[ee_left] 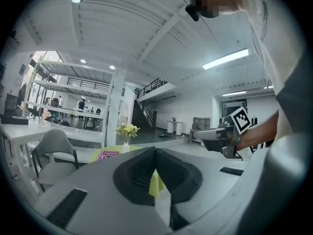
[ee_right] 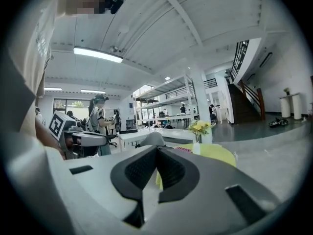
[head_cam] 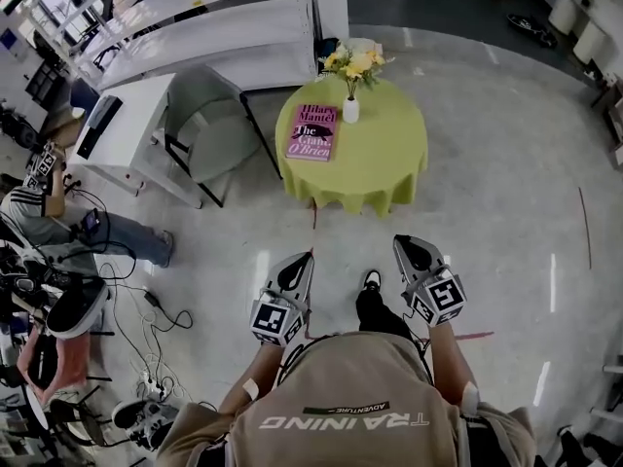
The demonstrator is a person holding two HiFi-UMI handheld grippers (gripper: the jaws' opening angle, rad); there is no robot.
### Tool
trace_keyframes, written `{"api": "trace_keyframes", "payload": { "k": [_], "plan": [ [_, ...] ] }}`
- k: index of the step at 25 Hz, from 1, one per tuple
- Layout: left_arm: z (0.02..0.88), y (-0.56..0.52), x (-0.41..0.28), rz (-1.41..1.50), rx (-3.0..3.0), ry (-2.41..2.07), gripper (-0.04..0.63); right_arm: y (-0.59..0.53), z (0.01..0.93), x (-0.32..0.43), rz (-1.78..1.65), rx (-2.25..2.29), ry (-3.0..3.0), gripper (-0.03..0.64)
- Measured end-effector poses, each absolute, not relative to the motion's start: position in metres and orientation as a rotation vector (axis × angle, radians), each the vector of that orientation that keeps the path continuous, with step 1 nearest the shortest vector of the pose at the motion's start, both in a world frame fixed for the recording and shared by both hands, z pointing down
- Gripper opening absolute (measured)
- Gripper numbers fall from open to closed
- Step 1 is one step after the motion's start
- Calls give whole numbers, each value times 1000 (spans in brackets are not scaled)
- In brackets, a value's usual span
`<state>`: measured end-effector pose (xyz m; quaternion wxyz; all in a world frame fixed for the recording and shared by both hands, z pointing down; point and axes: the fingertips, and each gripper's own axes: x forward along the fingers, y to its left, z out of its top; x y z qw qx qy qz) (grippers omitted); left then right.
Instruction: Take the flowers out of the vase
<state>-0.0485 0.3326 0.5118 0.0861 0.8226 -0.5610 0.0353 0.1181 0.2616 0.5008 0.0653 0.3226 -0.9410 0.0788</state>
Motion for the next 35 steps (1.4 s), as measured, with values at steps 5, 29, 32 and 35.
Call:
{"api": "trace_keyframes", "payload": {
  "k": [5,29,32,35],
  "plan": [
    [498,252,-47,98,2439,-1743,6,185,492,107,136,851,-2872,3],
    [526,44,-86,101,2307,-1777,6,-29,525,58,233,713,-2880,3],
    [530,8,-108,84,2355,-1743,6,-58,527,40,237,780,-2859,3],
    [525,-26,-129,84,2415,-1717,6,-84,528,21,262,855,-2833,4]
  ]
}}
